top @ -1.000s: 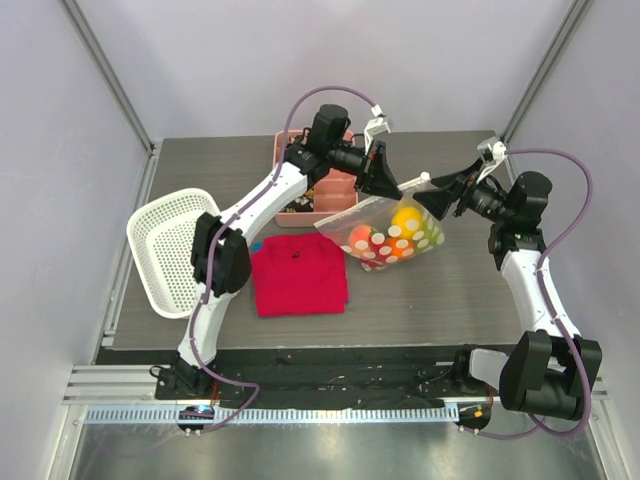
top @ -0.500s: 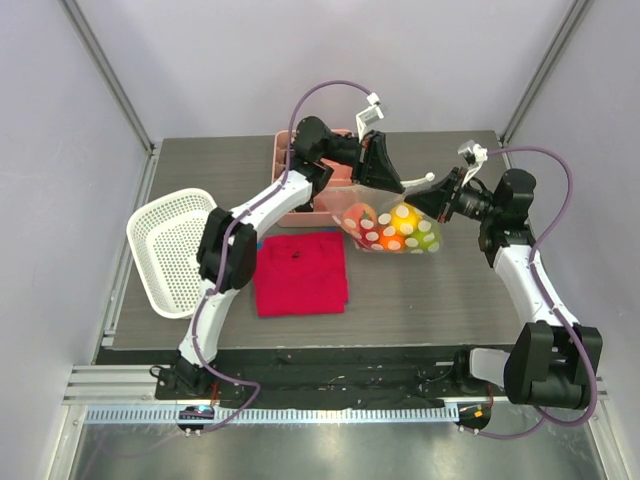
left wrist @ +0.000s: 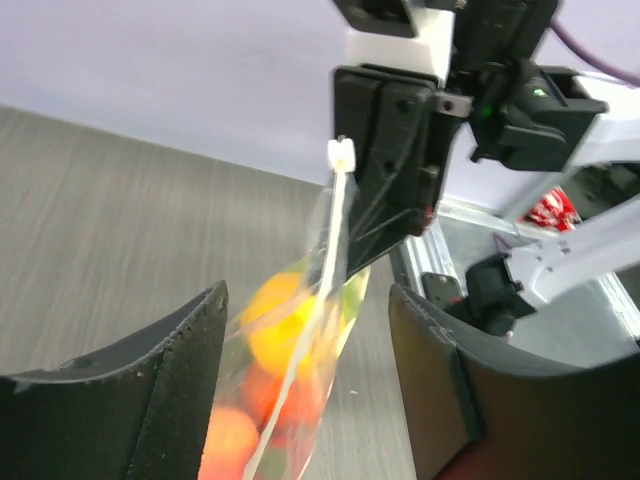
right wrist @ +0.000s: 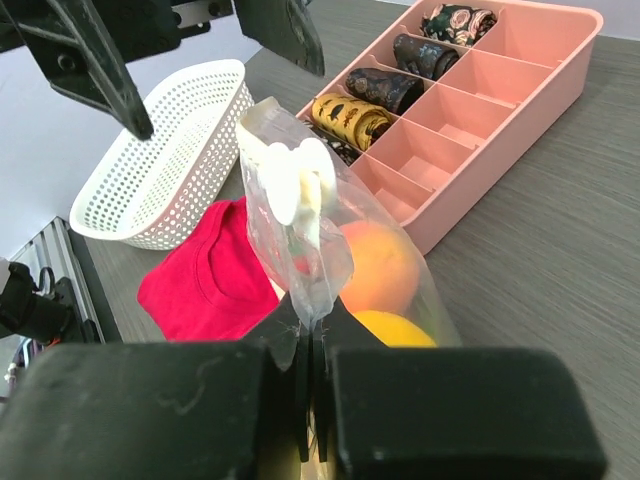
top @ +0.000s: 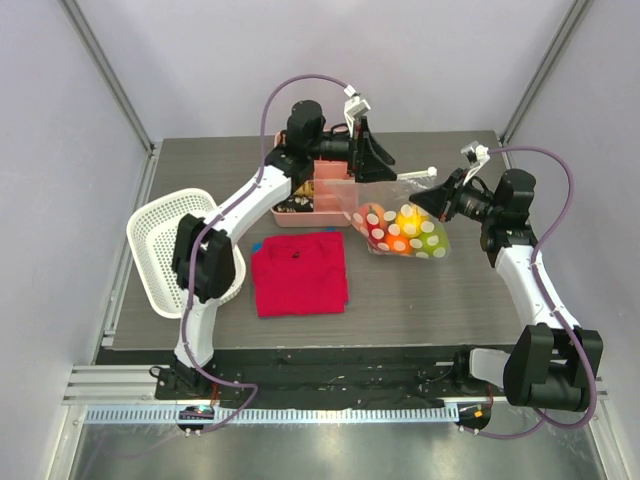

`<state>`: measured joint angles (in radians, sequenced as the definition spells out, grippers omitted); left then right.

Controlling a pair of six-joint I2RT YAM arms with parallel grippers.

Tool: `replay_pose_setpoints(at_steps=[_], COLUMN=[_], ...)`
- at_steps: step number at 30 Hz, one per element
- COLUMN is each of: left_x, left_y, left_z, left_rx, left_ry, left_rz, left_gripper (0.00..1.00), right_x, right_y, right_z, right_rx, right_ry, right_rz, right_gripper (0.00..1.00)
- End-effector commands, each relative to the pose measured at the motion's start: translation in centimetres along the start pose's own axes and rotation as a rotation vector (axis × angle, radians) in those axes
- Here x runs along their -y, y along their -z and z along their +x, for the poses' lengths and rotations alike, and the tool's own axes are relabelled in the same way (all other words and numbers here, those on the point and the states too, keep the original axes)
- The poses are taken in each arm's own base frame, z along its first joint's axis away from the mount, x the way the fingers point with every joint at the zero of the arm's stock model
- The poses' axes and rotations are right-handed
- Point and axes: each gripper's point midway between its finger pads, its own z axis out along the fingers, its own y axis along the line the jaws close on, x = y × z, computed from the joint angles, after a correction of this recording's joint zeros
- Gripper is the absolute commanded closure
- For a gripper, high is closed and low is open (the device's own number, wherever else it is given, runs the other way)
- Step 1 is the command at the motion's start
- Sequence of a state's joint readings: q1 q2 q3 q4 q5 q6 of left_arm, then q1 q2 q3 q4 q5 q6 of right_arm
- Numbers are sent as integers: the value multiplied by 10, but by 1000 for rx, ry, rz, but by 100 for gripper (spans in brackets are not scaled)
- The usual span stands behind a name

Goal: Open the zip-top bag and remove the fake food

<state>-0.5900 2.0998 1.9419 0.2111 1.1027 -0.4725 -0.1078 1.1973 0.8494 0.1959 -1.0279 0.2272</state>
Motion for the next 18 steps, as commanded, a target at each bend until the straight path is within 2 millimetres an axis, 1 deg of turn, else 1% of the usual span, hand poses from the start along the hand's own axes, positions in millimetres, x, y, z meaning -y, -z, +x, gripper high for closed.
replay_pose_setpoints(at_steps=[1,2,3,4,5,6,7,8,9,13,14,17,18], left_x=[8,17,25,28,25,29,29,30,23,27,31,29,26], left_y=[8,5,-2,-7,-12,-14,-18,-21,-24,-35,-39,-47,-48], left_z=[-21,-25,-25,-24,-19,-20,-16,-14,-12,-8,-7,-7,-7], left_rx=[17,13,1,-8,-19,-34,-43,-50,-45,-46,-51,-61,-60], left_ry=[-162,-173,-169,-164,-157,-136,-124,-110,-102,-121,-123,-128,-129], left_rz=[-134,-119,-98,-83,-68,-49,-42,-38,-51,-49,-35,-45,-50], left_gripper=[33,33,33,33,33,30,22,18,18,19,19,25,30], right_x=[-16,-17,-17,-18,-18,-19,-21,-23,-22,-21,-22,-22,-23], right_y=[5,4,4,3,3,3,3,3,2,1,1,0,0], right_z=[-27,-26,-27,-25,-24,-23,-22,-21,-20,-20,-20,-20,-21], right_rx=[48,45,43,33,28,27,26,28,27,21,20,16,18], right_ry=[112,104,103,101,103,105,111,115,111,106,104,104,106], right_rz=[-26,-33,-38,-48,-53,-55,-66,-70,-70,-76,-79,-83,-86], right_gripper=[99,99,98,99,99,99,99,99,99,99,99,99,98])
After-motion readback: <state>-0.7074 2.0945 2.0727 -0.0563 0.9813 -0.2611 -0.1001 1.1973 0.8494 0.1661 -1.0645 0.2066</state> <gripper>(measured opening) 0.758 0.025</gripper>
